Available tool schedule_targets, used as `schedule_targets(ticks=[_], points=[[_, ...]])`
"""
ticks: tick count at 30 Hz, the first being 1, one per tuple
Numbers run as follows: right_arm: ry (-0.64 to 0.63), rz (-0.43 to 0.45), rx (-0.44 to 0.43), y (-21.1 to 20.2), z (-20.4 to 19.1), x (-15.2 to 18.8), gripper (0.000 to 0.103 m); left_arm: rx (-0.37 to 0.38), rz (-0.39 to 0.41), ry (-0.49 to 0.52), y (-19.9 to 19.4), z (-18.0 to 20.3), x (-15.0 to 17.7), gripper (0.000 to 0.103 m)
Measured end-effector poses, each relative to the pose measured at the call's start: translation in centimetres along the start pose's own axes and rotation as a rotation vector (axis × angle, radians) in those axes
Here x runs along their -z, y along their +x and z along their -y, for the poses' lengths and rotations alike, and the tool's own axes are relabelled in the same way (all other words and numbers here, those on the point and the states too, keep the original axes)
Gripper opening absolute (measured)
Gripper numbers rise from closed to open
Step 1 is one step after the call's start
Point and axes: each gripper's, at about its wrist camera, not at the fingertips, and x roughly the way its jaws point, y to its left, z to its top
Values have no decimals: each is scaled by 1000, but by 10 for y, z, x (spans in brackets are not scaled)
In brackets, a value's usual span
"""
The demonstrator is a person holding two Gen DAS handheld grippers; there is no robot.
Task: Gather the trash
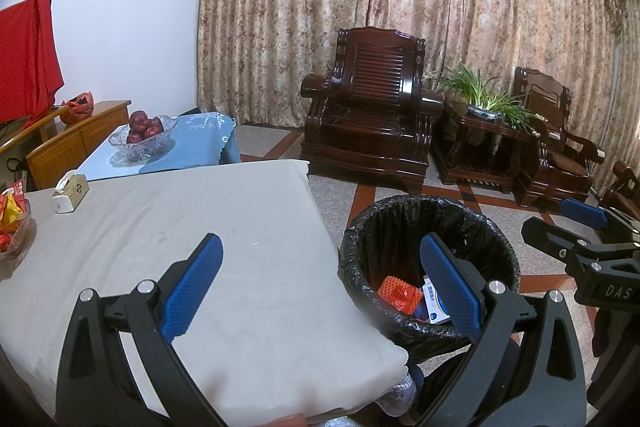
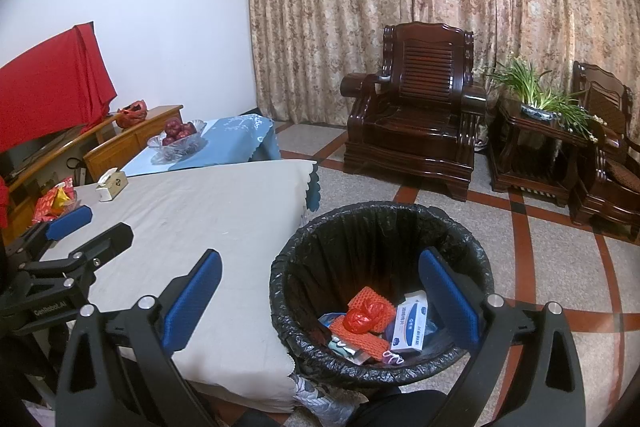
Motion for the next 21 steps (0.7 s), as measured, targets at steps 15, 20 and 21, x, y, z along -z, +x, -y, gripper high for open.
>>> schedule_targets(ticks=[15, 20, 21], points=[[1, 0, -1, 0, 1, -1, 97, -1, -1, 1, -1, 0, -1, 96], [1, -1, -1, -1, 1, -1, 97, -1, -2, 1, -2, 1, -2, 96], [0, -1, -1, -1, 1, -1, 97, -1, -1, 1, -2, 1, -2, 96]])
